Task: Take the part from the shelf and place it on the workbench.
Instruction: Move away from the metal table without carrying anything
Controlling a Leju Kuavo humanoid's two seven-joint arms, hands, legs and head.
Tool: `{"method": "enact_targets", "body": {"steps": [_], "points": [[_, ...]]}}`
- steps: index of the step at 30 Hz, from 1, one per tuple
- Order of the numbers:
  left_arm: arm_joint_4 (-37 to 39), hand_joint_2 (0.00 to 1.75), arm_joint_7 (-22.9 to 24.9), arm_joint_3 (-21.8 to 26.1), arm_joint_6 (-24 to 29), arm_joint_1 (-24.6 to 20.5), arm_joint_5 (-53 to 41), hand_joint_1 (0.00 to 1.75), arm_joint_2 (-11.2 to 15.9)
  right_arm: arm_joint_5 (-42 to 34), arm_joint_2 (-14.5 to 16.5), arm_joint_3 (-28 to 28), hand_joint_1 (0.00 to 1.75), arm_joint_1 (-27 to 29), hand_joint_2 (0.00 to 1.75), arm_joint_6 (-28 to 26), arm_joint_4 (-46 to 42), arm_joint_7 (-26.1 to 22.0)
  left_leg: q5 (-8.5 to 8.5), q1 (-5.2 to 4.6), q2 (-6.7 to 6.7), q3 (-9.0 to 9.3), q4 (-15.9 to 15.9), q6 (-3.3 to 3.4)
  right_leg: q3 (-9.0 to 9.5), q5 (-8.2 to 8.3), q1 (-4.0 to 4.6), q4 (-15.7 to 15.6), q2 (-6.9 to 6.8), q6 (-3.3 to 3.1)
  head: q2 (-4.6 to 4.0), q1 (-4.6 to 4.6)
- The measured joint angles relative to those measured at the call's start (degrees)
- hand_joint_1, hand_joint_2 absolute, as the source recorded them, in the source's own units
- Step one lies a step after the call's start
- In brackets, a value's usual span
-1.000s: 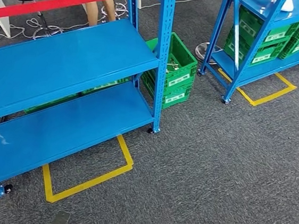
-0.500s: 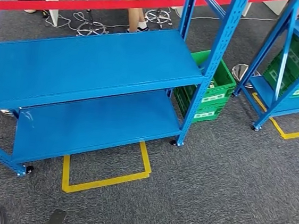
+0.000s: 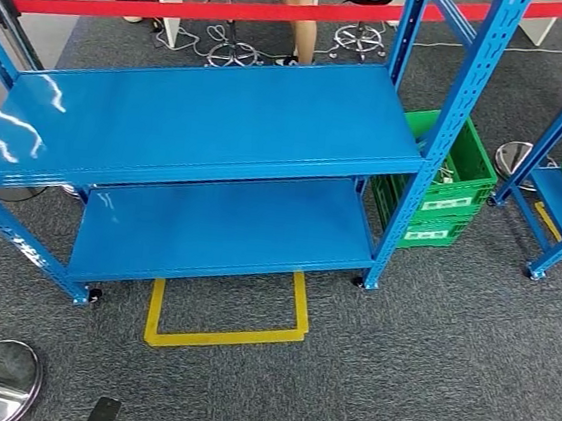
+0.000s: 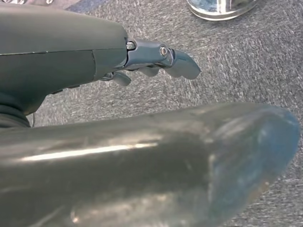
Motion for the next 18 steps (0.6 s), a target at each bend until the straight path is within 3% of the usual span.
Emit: {"method": "enact_targets", "body": {"steps": [1, 2, 3, 5, 7, 10, 12, 14, 15, 16, 17, 18], "points": [[0.0, 0.00, 0.0, 0.0, 0.0, 0.0, -0.1, 0.00, 0.0, 0.0, 0.0, -0.1, 0.00, 0.0, 0.00, 0.3, 0.0, 0.2, 1.12, 0.00, 0.02, 0.50, -0.8, 0.05, 0.04, -0.01, 0.02, 0.0, -0.29, 0.00, 0.00, -0.01], [0.0, 0.00, 0.0, 0.0, -0.1, 0.0, -0.2, 0.00, 0.0, 0.0, 0.0, -0.2, 0.00, -0.1, 0.00, 0.4, 0.0, 0.3, 2.98, 0.00, 0.02, 2.08, -3.7, 0.18, 0.12, -0.02, 0.02, 0.0, -0.48, 0.06, 0.00, -0.02], [0.0, 0.00, -0.1, 0.0, -0.1, 0.0, -0.3, 0.00, 0.0, 0.0, 0.0, -0.3, 0.00, -0.1, 0.00, 0.5, 0.0, 0.3, 4.94, -0.02, 0.07, 4.35, -7.7, 0.39, 0.22, -0.05, 0.03, 0.0, -0.61, 0.18, 0.00, -0.03], [0.0, 0.00, -0.2, -0.1, -0.1, -0.2, -0.3, 0.00, 0.0, 0.0, 0.0, -0.5, 0.00, -0.1, 0.00, 0.6, 0.0, 0.4, 6.52, -0.16, 0.13, 7.98, -14.5, 1.01, 0.28, -0.31, 0.24, -0.1, -0.70, 0.82, 0.00, -0.02], [0.0, 0.00, -0.5, -0.1, -0.1, -0.4, -0.4, 0.00, -0.1, 0.0, 0.0, -0.6, 0.00, -0.1, 0.00, 0.7, 0.0, 0.5, 5.81, -0.23, 0.06, 9.12, -17.1, 1.81, 0.78, -0.09, 0.41, -0.2, -0.72, 1.81, 0.00, -0.02], [0.0, 0.00, -0.9, -0.1, 0.4, -0.2, -0.4, 0.00, -0.2, 0.0, -0.1, -0.9, 0.00, -0.2, 0.00, 0.8, 0.0, 0.6, 5.46, -0.09, -0.18, 10.40, -17.6, 3.08, 0.48, -0.37, 0.25, 1.3, -0.71, 2.94, 0.01, 0.33], [0.0, 0.00, -1.2, 0.0, 0.8, -0.1, -0.4, 0.00, -0.2, 0.0, -0.2, -1.2, 0.00, -0.2, 0.00, 0.9, 0.0, 0.3, 5.19, -0.16, -0.14, 11.40, -17.6, 3.75, -2.84, -2.79, 0.15, 7.1, -0.56, 3.08, 0.00, 0.61], [0.0, 0.00, -1.5, 0.0, 1.1, -0.1, -0.3, 0.00, -0.4, 0.0, -0.2, -1.4, 0.00, 0.1, 0.00, 1.1, 0.0, -0.2, 4.47, -0.24, -0.14, 12.38, -17.6, 3.89, -7.60, -5.37, 0.14, 14.4, -0.49, 3.12, 0.00, 0.74], [0.0, 0.00, -1.6, 0.0, 1.2, 0.1, -0.3, 0.00, -0.4, 0.0, -0.3, -1.5, 0.00, 0.3, 0.00, 1.2, 0.0, -0.4, 3.95, -0.21, -0.19, 13.02, -17.6, 3.80, -9.22, -5.95, 0.13, 16.0, -0.48, 3.23, 0.00, 0.75], [0.0, 0.00, -1.6, 0.0, 1.3, 0.2, -0.3, 0.00, -0.4, 0.0, -0.3, -1.5, 0.00, 0.5, 0.00, 1.4, 0.0, -0.6, 3.36, -0.13, -0.26, 13.79, -17.6, 3.66, -9.87, -5.78, 0.09, 15.6, -0.49, 3.36, 0.00, 0.78], [0.0, 0.00, -1.7, 0.0, 1.5, 0.3, -0.3, 0.00, -0.5, 0.0, -0.4, -1.6, 0.00, 0.7, 0.00, 1.5, 0.0, -0.8, 2.66, 0.01, -0.32, 14.70, -17.6, 3.45, -9.58, -4.72, 0.03, 13.2, -0.51, 3.56, 0.00, 0.79], [0.0, 0.00, -1.7, 0.0, 1.7, 0.4, -0.3, 0.00, -0.5, 0.0, -0.5, -1.7, 0.00, 0.8, 0.00, 1.5, 0.0, -1.0, 1.89, 0.11, -0.36, 15.62, -17.6, 3.15, -8.66, -2.55, -0.10, 9.6, -0.56, 3.80, 0.00, 0.81]]}}
